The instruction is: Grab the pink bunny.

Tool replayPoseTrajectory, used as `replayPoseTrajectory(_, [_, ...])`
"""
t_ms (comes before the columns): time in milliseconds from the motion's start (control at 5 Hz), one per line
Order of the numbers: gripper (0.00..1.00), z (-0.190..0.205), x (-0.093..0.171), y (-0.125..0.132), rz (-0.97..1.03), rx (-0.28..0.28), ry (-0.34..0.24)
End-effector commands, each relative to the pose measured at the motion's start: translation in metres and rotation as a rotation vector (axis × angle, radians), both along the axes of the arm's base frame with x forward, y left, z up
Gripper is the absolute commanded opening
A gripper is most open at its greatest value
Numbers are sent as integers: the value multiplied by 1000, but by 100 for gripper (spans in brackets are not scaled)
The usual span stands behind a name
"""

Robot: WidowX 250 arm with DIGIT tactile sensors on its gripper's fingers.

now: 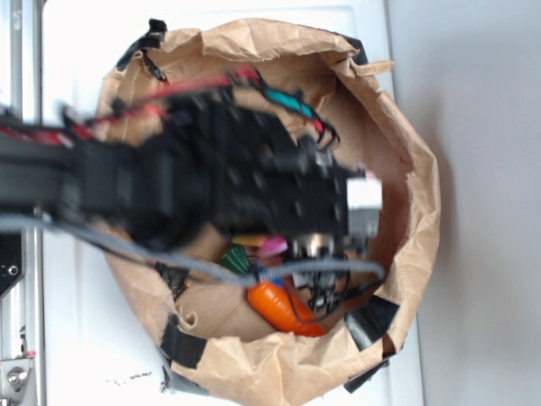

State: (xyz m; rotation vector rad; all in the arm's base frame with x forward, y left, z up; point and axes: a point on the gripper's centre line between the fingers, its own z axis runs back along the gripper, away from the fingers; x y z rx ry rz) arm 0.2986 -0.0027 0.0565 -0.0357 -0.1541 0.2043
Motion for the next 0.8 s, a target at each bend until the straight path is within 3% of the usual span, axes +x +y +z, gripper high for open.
replayPoseTrajectory(0, [0, 84, 10, 25, 25, -19, -69])
replayPoseTrajectory(200, [0, 90, 11, 32, 36, -11, -117])
replayPoseTrajectory(400, [0, 92, 1, 38, -34, 17, -126])
replayPoseTrajectory(600, [0, 91, -17, 43, -101, 8, -168])
